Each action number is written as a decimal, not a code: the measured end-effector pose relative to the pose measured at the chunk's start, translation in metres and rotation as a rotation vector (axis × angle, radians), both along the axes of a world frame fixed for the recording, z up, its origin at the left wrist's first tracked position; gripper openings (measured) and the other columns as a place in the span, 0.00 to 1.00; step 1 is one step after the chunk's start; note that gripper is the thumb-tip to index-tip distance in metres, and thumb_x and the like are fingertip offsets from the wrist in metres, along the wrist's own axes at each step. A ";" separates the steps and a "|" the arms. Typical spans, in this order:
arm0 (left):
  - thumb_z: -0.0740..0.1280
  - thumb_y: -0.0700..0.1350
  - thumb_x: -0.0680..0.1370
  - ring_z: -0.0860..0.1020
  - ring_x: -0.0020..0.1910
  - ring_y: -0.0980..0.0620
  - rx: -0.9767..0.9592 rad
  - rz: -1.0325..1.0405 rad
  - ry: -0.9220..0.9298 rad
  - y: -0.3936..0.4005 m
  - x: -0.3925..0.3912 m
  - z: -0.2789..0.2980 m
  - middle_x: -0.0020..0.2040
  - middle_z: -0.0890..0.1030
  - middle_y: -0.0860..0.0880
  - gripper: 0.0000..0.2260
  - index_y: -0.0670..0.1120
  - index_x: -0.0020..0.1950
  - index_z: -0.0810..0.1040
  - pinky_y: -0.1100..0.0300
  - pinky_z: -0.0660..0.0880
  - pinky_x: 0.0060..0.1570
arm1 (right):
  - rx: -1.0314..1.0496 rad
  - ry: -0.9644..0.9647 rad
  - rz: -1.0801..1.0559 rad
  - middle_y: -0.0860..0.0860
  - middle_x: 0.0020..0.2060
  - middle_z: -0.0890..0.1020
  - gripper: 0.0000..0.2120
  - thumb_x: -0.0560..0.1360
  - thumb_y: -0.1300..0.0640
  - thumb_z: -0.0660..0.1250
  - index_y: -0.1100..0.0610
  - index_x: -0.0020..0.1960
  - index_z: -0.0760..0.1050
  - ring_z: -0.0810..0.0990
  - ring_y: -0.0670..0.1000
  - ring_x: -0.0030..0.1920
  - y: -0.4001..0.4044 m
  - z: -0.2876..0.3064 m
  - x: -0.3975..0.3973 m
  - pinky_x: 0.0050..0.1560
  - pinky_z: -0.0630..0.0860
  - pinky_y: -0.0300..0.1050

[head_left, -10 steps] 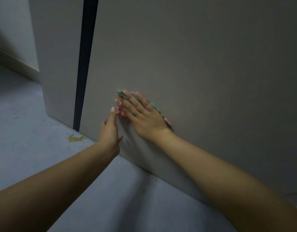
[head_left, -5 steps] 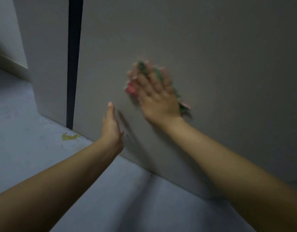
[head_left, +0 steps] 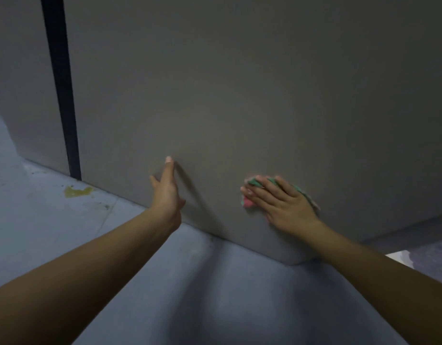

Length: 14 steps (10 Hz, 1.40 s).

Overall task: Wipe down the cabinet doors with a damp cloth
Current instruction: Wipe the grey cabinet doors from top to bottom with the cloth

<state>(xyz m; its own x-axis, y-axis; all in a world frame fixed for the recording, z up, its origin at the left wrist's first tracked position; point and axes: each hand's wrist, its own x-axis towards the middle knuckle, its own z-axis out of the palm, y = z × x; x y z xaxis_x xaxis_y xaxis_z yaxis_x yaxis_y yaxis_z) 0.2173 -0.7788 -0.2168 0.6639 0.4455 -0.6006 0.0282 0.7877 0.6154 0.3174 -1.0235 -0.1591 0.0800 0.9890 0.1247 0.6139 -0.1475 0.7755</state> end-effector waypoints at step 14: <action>0.63 0.62 0.76 0.59 0.74 0.51 -0.019 0.017 0.082 -0.068 0.013 0.002 0.78 0.51 0.57 0.43 0.54 0.77 0.36 0.44 0.60 0.72 | 0.182 1.598 -0.976 0.57 0.73 0.65 0.21 0.83 0.61 0.45 0.62 0.73 0.61 0.62 0.56 0.74 -0.006 -0.086 -0.014 0.65 0.65 0.38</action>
<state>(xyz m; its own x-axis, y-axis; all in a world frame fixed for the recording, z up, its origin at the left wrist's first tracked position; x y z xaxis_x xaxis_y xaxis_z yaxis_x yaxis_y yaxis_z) 0.2304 -0.8466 -0.2146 0.6046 0.4440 -0.6613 0.0644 0.8003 0.5962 0.3038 -1.0294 -0.2448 0.6638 0.5154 -0.5420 0.3080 -0.8487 -0.4299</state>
